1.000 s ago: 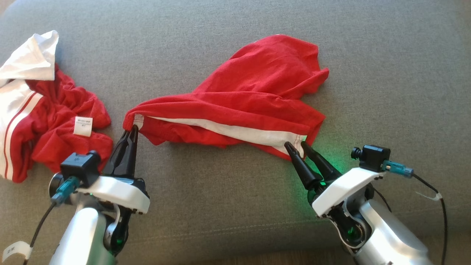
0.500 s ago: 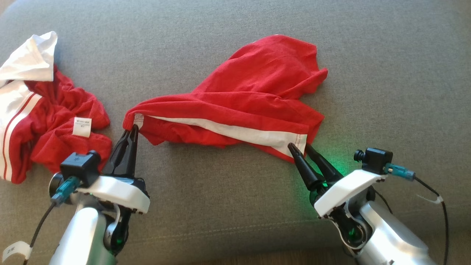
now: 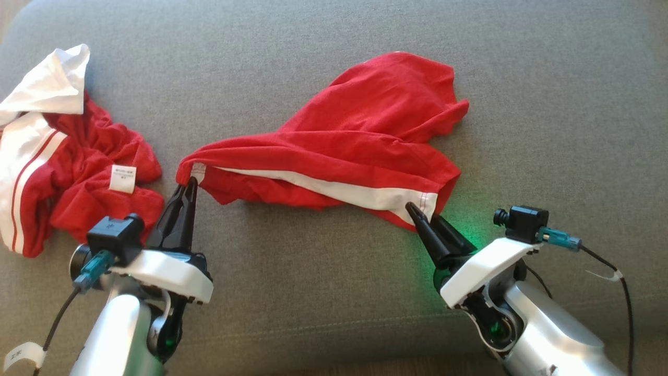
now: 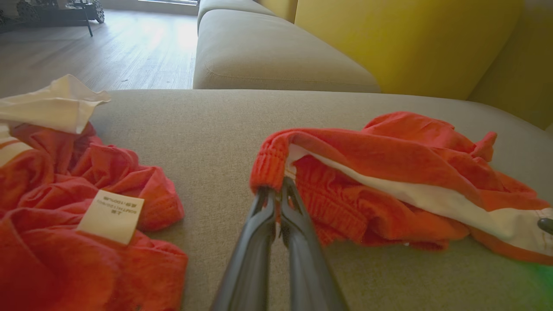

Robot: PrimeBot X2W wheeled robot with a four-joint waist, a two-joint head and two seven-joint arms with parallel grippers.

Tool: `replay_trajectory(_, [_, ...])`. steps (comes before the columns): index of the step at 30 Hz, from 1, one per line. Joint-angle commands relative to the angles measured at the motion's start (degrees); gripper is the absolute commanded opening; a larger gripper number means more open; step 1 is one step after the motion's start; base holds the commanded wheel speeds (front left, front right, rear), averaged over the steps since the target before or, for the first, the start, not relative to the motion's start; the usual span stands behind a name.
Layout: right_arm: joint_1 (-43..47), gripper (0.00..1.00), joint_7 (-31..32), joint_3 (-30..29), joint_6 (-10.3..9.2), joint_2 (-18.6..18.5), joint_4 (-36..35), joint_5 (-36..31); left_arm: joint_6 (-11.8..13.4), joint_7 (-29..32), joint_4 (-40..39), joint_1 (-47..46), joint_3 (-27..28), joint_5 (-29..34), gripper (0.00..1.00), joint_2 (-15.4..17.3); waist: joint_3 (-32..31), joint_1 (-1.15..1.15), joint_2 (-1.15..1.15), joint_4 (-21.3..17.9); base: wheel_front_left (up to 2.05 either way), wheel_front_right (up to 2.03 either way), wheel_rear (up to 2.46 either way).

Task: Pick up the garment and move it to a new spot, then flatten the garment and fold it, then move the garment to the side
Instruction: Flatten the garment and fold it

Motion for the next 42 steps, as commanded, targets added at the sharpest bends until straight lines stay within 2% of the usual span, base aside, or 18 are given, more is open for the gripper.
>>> replay_trajectory(1, [-0.3,0.59,-0.8,0.7,0.0,-0.3,-1.3,-0.6,-0.3,-0.7,-1.7,-1.3,2.1,0.4,0.0,1.0,-0.1,0.0,0.0,0.0,0.0,0.0,0.0])
replay_trajectory(2, [-0.2,0.71,-0.9,0.7,0.0,-0.4,-1.2,-0.9,-0.3,-0.7,-1.7,-1.3,2.1,0.4,0.0,1.0,-0.2,0.0,0.0,-0.1,0.0,0.0,0.0])
replay_trajectory(4, [0.0,0.9,-0.9,0.4,0.0,-0.7,-1.1,-1.7,-0.3,-0.7,-1.7,-1.1,2.3,0.5,0.0,1.0,-0.4,0.0,0.0,-0.2,0.0,0.0,0.0])
replay_trajectory(6, [0.3,1.0,-1.0,0.0,0.0,-0.8,-1.5,-2.5,-0.3,-0.7,-1.8,-1.0,2.5,0.5,0.0,1.0,-0.6,0.0,0.0,-0.4,0.0,0.0,0.0])
replay_trajectory(19, [2.1,1.0,-1.1,-1.5,0.0,-0.7,-3.8,-4.5,-0.3,-0.7,-1.4,-0.7,2.0,0.2,0.0,1.1,-1.2,0.0,0.0,-0.5,0.0,0.0,0.0])
replay_trajectory(20, [2.3,0.97,-1.1,-1.7,0.0,-0.6,-3.9,-4.6,-0.3,-0.7,-1.4,-0.6,2.1,0.1,0.0,1.2,-1.3,0.0,0.0,-0.5,0.0,0.0,0.0])
replay_trajectory(22, [2.7,0.76,-1.0,-1.6,0.0,-0.6,-4.1,-4.8,-0.3,-0.7,-1.4,-0.4,2.2,0.0,0.0,1.4,-1.4,0.0,0.0,-0.4,0.0,0.0,0.0])
replay_trajectory(24, [3.0,0.38,-0.8,-1.4,0.0,-0.6,-4.1,-4.9,-0.3,-0.7,-1.4,-0.2,2.2,0.0,0.0,1.4,-1.6,0.0,0.0,-0.3,0.0,0.0,0.0])
replay_trajectory(25, [3.0,0.04,-0.7,-1.4,0.0,-0.6,-4.1,-4.9,-0.3,-0.7,-1.3,-0.1,2.2,-0.1,0.0,1.4,-1.7,0.0,0.0,-0.2,0.0,0.0,0.0])
replay_trajectory(26, [3.0,0.0,-0.8,-1.5,0.0,-0.5,-4.1,-5.0,-0.3,-0.7,-1.3,0.0,2.2,-0.1,0.0,1.3,-1.8,0.0,0.0,-0.2,0.0,0.0,0.0])
replay_trajectory(33, [2.7,0.0,-0.9,-3.1,0.0,-1.3,-4.3,-6.9,-0.3,-0.7,-2.8,0.4,2.2,-1.4,0.0,1.1,-3.3,0.0,0.0,-0.6,0.0,0.0,0.0])
replay_trajectory(36, [2.0,0.0,-1.0,-5.7,0.0,-2.6,-6.7,-8.5,-0.3,-0.7,-5.3,-0.2,0.9,-4.6,0.0,1.1,-4.5,0.0,0.0,-1.3,0.0,0.0,0.0])
replay_trajectory(39, [0.0,0.0,-1.0,-9.1,0.0,-4.8,-10.3,-10.0,-0.3,-0.7,-8.7,-3.0,-1.8,-9.0,0.0,2.6,-5.8,0.0,0.0,-2.0,0.0,0.0,0.0])
replay_trajectory(42, [-4.8,0.0,0.8,-12.8,0.0,-7.3,-12.2,-11.4,-0.3,1.6,-11.3,-9.4,-5.2,-14.2,0.0,5.6,-6.2,0.0,0.0,-2.9,0.0,0.0,0.0])
